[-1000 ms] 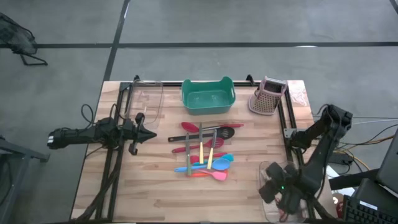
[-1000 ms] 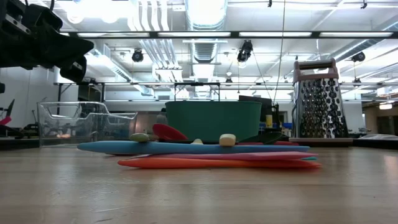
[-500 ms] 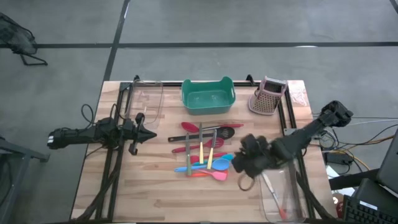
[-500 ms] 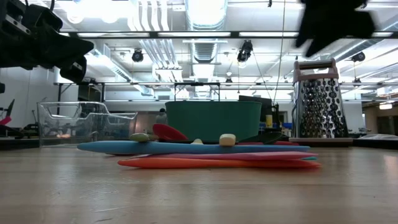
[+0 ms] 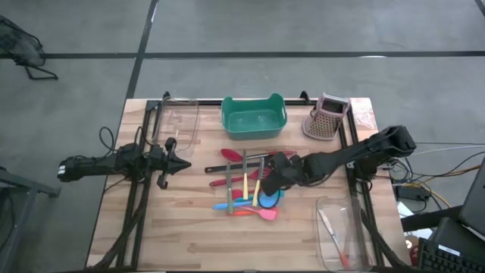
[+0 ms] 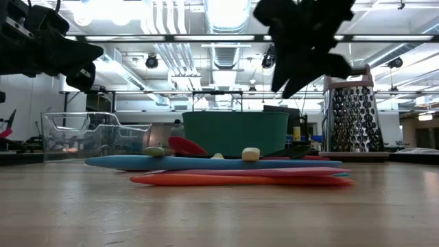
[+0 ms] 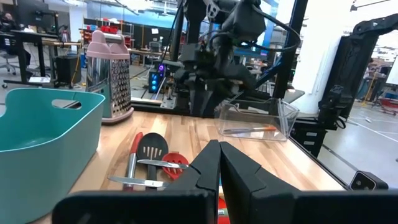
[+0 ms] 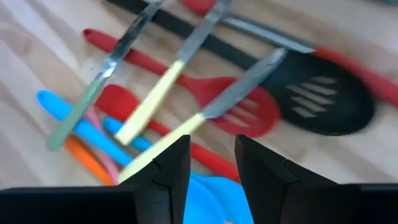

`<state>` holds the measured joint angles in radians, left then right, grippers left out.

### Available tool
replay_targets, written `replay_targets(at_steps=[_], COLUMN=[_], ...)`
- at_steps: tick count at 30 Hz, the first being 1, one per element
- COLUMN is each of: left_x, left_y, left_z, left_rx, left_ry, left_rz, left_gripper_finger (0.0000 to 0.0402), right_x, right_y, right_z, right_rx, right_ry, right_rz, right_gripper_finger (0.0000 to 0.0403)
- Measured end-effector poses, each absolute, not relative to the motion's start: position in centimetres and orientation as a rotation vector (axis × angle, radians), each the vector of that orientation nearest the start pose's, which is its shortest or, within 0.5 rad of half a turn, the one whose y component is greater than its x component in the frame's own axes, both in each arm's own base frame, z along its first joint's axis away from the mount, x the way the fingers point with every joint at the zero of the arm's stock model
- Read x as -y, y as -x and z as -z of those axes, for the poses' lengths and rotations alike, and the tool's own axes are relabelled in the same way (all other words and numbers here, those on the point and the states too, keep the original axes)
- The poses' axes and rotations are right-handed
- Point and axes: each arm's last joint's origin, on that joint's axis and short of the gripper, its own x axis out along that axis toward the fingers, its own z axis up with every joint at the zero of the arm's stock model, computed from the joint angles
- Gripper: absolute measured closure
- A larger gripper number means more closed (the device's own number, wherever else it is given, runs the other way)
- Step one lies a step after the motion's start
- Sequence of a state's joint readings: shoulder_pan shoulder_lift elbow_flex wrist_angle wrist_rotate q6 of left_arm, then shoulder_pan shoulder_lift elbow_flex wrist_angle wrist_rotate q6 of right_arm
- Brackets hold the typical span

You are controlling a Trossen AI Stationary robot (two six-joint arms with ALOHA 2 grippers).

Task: Pick & Place Kitchen Items
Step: Put the right yellow knife into the bottom transparent bin

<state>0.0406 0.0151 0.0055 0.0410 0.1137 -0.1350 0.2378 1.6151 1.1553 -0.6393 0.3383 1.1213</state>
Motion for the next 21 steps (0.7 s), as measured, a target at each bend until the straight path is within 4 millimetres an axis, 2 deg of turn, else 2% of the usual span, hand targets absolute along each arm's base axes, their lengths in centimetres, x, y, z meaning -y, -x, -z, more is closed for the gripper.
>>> replay_targets(at_steps=[5,10,17,21], left_x=[-0.1,-0.1,-0.1,-0.1], left_y=[-9.8,-9.9,-9.9,-9.9], left_z=[-16.7,-16.7,-16.7,-16.7], left_rx=[0.015,0.01,0.009,0.009], left_ry=[0.134,0.134,0.134,0.134], left_rz=[0.074,0.073,0.071,0.07], left_gripper_finger=[0.0387,0.0387,0.0387,0.0387], right_x=[-6.3,-5.7,-5.4,-5.4], right_y=[-33.5,-35.0,-35.7,-35.8], right_z=[-20.6,-18.2,-15.5,-15.4], right_rx=[-0.898,-0.94,-1.022,-1.016], right_ry=[-0.765,-0.821,-0.901,-0.912], right_rz=[0.585,0.561,0.591,0.589], right_gripper_finger=[0.0286,0.0258,0.0203,0.0182])
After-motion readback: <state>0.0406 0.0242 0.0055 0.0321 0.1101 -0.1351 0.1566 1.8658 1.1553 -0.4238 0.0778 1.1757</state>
